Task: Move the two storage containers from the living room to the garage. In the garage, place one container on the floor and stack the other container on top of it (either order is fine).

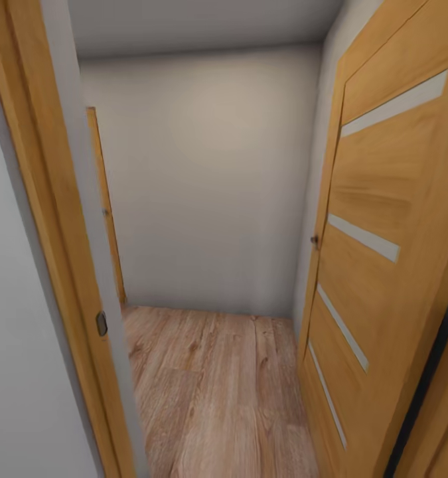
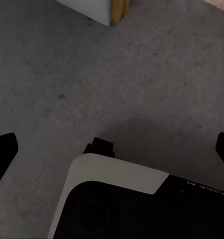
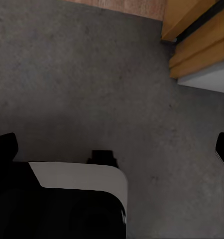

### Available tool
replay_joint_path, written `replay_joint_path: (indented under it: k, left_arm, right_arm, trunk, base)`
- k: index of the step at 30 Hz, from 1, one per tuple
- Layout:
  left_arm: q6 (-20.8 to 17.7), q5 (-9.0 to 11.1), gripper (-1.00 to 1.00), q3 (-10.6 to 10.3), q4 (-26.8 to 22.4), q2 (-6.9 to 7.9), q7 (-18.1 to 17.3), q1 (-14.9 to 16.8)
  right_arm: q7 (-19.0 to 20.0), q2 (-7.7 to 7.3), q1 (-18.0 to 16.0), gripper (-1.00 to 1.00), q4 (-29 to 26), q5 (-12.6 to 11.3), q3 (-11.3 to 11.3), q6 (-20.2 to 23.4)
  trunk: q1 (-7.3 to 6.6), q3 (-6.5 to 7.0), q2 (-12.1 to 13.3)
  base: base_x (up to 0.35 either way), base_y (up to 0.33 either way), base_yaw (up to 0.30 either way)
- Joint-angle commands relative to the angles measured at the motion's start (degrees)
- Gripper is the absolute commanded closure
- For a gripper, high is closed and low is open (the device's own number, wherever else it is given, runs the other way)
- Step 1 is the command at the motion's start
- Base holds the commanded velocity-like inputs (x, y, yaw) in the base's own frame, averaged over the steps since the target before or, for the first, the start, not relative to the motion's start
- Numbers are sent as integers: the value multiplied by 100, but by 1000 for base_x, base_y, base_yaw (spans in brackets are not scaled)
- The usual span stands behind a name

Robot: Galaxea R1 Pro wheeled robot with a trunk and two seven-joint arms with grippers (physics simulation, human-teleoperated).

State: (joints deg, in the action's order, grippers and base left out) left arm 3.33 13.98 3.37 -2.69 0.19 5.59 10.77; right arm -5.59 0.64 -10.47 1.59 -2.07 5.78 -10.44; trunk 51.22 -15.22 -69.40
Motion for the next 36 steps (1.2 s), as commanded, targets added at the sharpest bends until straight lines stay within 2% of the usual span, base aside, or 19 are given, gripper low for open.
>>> replay_joint_path:
  k: [1, 20, 36]
  left_arm:
    - [20, 8, -100, 31, 5, -1, 4, 4]
    - [44, 12, -100, 32, 0, 6, 2, 4]
    - [55, 7, -100, 33, -3, 8, -35, 4]
  right_arm:
    - [-21, 7, -8, -100, 17, -23, 46, -28]
    - [-22, 4, -8, -100, 17, 3, 46, -27]
    - [-22, -23, -8, -100, 17, 11, 52, -19]
  trunk:
    - [4, -7, -4]
    - [4, -7, -4]
    - [4, -7, -4]
  base:
    - [314, -95, 0]
    - [308, -90, 0]
    - [60, -5, 0]
